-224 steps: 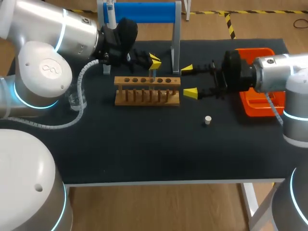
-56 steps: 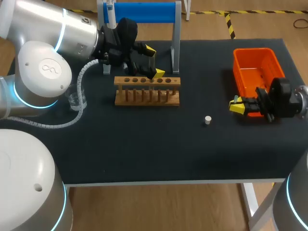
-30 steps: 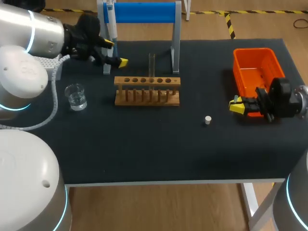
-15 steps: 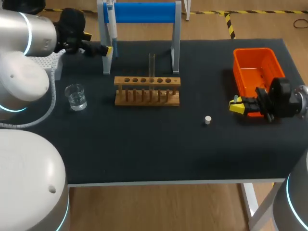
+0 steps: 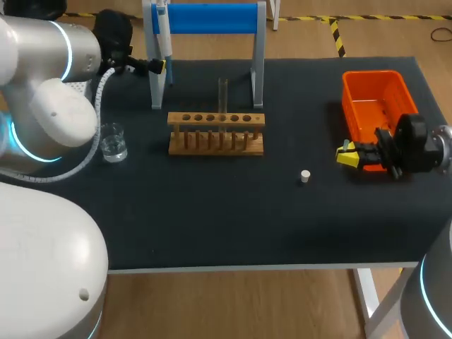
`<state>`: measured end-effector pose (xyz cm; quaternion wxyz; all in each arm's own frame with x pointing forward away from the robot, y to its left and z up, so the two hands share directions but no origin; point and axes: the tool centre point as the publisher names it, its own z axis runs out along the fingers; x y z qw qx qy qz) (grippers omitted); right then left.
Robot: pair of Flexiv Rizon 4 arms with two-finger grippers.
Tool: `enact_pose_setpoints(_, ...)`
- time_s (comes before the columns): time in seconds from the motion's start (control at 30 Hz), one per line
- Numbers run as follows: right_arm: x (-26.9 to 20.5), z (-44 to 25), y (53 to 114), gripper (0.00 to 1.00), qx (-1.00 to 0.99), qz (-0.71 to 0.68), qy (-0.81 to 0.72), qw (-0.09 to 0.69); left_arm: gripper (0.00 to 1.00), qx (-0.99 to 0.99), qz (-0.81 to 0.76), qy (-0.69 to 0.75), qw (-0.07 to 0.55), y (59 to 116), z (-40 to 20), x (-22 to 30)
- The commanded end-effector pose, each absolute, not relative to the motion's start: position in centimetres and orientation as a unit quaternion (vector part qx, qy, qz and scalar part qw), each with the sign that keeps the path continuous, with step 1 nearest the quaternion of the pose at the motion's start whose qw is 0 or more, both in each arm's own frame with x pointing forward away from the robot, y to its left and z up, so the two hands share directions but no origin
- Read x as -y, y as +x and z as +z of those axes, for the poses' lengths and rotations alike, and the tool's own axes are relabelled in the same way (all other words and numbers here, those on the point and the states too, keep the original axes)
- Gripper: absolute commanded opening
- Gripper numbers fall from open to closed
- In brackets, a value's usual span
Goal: Invert the test tube, pick up the pipette, mount the tip to pipette, aspirate from beaker and dispense into the tube, eject the tip, return the pipette, and cap with the stopper.
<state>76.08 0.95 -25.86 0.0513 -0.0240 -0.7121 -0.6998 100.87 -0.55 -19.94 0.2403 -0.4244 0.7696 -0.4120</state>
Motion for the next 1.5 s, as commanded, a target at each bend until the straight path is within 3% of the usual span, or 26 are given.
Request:
enact_pose_setpoints(0.03, -0.8, -25.9, 76.0, 0.00, 0.712, -0.700, -0.023, 0.051, 1.00, -0.744, -0.369, -0.468, 0.301, 102.3, -20.5, 1.2)
enact_pose_setpoints(0.57, -0.8, -25.9, 76.0, 0.00, 0.712, -0.700, -0.023, 0.051, 1.00, -0.689, -0.355, -0.512, 0.370, 105.9, -19.9, 1.2)
enact_pose_setpoints(1.5, -0.8, -25.9, 76.0, 0.00, 0.712, -0.700, -0.023, 0.051, 1.00, -0.623, -0.405, -0.555, 0.376, 109.8, -19.5, 3.0)
